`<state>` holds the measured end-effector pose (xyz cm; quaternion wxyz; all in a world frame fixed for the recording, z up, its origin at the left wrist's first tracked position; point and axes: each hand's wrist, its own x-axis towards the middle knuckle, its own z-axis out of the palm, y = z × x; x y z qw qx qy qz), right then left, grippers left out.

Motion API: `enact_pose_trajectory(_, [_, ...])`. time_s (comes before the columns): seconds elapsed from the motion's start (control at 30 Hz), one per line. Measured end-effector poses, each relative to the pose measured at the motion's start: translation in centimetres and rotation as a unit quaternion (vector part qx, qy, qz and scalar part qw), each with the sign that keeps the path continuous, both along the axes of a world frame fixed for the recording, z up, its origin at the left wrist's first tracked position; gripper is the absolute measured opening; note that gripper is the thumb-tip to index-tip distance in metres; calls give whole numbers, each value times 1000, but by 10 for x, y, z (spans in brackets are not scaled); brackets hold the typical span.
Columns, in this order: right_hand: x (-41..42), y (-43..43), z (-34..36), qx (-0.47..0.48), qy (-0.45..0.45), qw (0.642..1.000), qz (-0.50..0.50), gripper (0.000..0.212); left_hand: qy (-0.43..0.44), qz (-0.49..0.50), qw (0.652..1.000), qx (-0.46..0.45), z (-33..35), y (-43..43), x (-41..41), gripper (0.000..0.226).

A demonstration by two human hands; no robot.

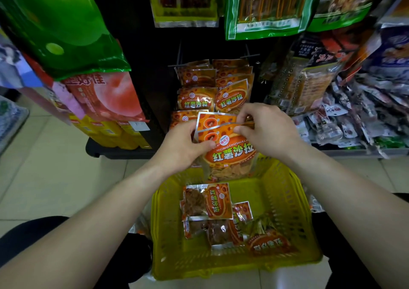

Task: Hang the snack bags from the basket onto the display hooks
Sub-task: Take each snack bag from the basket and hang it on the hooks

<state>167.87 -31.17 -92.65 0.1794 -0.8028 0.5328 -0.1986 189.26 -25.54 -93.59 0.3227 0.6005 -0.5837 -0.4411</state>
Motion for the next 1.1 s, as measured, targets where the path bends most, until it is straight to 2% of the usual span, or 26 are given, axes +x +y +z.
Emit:
enact_pose_trajectory(0.1, [0,-1,0,10,-16,1000,-4,20,-31,29,999,-27,-1,-2,1,38])
enact_pose_trajectory(0.27, [0,-1,1,9,-20,1000,-8,21,-22,36,999,-30,0,-2,0,34])
enact_pose_trajectory(0.43, [-2,-1,3,21,-41,999,-21,40,10,46,999,-14,2,-1,-2,31])
enact_pose_trajectory(0.63, [-5,-1,6,-13,15,1000,-8,19,3,45,999,-12,4,1,-4,27])
enact_pose_trajectory(0.8, [-6,-1,10,30,15,999,21,16,-15,56,998,-3,4,1,-5,33])
enact_pose_trajectory(1.1, [-7,-2,8,72,-16,997,19,14,-40,64,997,-6,3,-2,-5,31])
